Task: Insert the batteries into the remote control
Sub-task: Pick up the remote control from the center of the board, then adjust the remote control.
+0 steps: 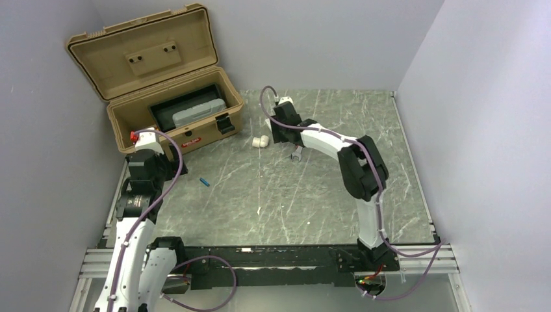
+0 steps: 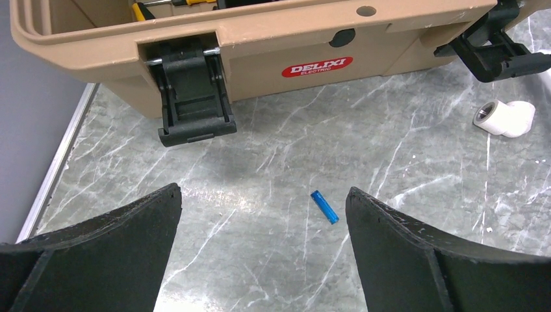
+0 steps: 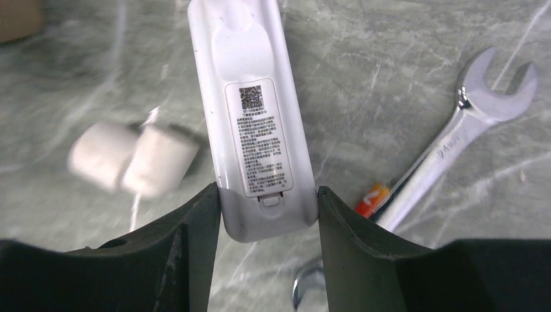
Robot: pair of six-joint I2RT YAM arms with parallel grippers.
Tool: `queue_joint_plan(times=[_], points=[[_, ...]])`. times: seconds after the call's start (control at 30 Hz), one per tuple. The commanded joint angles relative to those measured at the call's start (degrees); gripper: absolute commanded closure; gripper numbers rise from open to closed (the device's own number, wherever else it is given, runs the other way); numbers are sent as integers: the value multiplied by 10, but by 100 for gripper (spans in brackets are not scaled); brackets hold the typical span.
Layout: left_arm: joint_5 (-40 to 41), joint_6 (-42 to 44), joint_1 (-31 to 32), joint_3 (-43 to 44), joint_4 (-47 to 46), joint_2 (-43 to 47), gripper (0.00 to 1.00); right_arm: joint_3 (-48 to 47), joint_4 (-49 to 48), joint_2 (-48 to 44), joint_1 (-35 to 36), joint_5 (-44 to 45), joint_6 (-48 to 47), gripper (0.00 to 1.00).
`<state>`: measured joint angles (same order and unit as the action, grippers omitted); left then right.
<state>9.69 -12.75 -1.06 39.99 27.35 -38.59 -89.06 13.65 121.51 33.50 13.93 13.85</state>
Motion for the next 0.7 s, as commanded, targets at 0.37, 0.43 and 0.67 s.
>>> queue_joint_plan(times=[0.37,0.43,0.67], points=[[-139,-27,32,28,-16,76,1,385,-37,-507,40,-98,144,100],[-189,-49,36,54,-9,70,1,426,-29,-576,42,-117,180,100],[-274,-171,106,46,-46,75,1,562,-118,-768,43,-216,354,100]])
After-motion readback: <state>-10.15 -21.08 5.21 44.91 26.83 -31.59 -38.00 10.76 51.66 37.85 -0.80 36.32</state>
